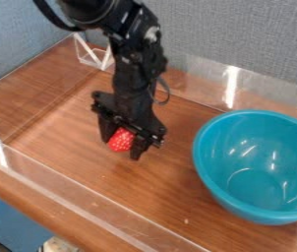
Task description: Remove the strawberry from inside the blue bowl and put it on the table
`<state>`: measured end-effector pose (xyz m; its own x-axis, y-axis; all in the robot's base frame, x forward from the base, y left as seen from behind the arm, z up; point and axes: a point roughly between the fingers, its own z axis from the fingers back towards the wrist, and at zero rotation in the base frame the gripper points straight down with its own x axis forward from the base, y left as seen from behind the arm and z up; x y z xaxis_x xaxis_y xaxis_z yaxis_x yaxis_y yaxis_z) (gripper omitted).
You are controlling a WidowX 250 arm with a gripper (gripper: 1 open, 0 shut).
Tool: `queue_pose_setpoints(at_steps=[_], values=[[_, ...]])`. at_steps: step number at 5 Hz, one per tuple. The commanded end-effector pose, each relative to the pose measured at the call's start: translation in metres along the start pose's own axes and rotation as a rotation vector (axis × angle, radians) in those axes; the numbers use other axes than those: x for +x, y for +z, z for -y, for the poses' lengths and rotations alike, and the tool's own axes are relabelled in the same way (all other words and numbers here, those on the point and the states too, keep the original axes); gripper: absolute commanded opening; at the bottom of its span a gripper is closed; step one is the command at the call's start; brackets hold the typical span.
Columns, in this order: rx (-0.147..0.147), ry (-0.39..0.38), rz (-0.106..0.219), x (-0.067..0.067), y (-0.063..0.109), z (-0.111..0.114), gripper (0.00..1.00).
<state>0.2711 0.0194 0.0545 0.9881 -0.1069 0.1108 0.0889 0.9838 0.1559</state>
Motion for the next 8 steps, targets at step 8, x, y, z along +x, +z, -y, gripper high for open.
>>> queue_pose_setpoints(at_steps=[8], values=[[-0.004, 0.213, 0.108, 0.021, 0.006, 0.005, 0.00]])
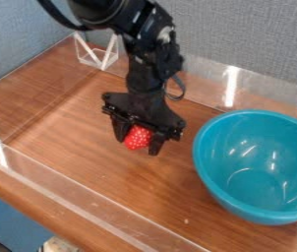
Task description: Remove the strawberry from inside the blue bowl and put it on the table
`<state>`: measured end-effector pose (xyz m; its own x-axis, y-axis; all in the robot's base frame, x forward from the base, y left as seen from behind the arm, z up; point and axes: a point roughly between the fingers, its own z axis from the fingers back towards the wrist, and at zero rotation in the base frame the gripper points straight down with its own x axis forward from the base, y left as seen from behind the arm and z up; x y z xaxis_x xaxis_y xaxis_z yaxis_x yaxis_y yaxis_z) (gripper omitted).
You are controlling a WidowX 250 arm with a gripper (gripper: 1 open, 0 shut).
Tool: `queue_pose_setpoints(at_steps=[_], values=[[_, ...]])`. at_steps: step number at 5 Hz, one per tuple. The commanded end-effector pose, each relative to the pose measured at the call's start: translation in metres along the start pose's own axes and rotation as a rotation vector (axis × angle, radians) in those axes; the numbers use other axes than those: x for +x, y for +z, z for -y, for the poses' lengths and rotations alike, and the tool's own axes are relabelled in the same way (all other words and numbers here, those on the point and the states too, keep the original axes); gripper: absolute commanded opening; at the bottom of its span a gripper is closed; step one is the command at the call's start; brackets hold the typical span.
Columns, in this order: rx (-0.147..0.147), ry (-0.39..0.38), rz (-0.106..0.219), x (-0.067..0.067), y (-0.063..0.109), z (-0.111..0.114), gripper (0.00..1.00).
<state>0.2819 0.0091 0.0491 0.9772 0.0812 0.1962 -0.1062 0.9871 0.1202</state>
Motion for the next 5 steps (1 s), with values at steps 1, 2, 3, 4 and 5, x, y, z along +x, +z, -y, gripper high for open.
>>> queue_pose_setpoints(at_steps=[1, 2, 3, 4, 5], values=[[-0.013, -0.027, 0.048, 0.011, -0.005, -0.002, 0.00], [-0.010, -0.003, 0.041, 0.009, 0.000, -0.002, 0.00], [-0.007, 0.019, 0.039, 0.007, 0.010, 0.000, 0.00], [-0.012, 0.023, 0.049, 0.011, 0.016, -0.005, 0.00], [-0.014, 0.026, 0.054, 0.015, 0.017, -0.010, 0.00]])
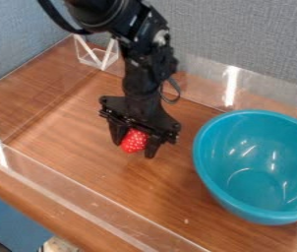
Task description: Remove the strawberry from inside the blue bowl and put it on the table
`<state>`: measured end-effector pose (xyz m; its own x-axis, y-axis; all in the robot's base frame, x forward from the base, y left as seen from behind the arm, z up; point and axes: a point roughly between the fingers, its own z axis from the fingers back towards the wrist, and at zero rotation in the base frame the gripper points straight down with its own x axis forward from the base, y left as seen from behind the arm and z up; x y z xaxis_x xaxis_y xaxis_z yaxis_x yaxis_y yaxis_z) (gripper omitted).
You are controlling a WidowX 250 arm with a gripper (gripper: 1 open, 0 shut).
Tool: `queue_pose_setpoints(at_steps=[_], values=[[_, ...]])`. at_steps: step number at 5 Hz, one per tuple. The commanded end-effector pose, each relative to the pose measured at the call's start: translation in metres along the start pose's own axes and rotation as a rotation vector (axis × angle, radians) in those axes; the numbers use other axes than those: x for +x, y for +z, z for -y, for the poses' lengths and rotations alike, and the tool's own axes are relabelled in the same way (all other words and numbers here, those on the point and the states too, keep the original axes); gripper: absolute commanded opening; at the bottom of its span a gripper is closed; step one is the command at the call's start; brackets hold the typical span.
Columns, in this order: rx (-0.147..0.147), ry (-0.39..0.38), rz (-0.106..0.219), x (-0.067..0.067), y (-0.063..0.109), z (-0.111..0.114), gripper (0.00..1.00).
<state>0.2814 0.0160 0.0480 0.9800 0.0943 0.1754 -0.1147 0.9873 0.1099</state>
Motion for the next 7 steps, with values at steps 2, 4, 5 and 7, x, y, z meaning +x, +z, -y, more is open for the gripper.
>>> queue_pose_setpoints(at_steps=[2, 4, 5, 7], values=[[-0.009, 0.052, 0.068, 0.015, 0.008, 0.006, 0.00], [-0.023, 0.046, 0.075, 0.016, 0.001, -0.021, 0.00], [-0.020, 0.078, 0.067, 0.017, -0.003, -0.021, 1.00], [-0.022, 0.117, 0.069, 0.022, -0.013, -0.015, 1.00]])
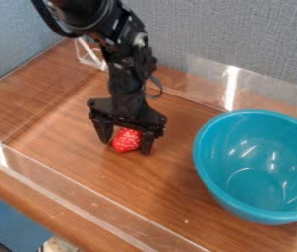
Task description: Remove the strawberry from inside the blue bowl and put it on the table
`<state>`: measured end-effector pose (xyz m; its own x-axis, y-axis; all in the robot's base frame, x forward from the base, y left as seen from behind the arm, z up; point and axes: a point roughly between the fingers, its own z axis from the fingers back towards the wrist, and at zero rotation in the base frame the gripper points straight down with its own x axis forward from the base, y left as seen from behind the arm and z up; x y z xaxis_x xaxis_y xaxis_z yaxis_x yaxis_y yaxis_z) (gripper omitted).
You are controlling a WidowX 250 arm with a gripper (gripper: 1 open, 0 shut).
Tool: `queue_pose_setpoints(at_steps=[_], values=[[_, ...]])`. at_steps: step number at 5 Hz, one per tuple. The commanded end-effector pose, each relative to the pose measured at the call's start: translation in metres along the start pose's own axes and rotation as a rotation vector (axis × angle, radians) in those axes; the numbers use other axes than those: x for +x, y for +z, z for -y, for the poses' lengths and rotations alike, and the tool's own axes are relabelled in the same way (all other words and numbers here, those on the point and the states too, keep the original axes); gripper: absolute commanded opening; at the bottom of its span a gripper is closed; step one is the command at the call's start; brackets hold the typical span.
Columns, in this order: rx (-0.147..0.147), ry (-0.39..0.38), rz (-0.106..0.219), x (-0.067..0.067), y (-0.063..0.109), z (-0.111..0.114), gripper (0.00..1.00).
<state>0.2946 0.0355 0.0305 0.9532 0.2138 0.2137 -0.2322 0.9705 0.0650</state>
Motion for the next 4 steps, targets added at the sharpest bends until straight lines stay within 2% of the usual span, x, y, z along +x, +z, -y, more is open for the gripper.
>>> queue_pose_setpoints(at_steps=[1, 2, 3, 4], values=[[-0.007, 0.000, 0.043, 0.011, 0.001, 0.006, 0.00], [-0.016, -0.010, 0.049, 0.006, 0.007, 0.010, 0.00], [-0.022, -0.018, 0.051, 0.001, 0.010, 0.014, 1.00], [-0.030, -0.027, 0.058, -0.003, 0.015, 0.018, 1.00]])
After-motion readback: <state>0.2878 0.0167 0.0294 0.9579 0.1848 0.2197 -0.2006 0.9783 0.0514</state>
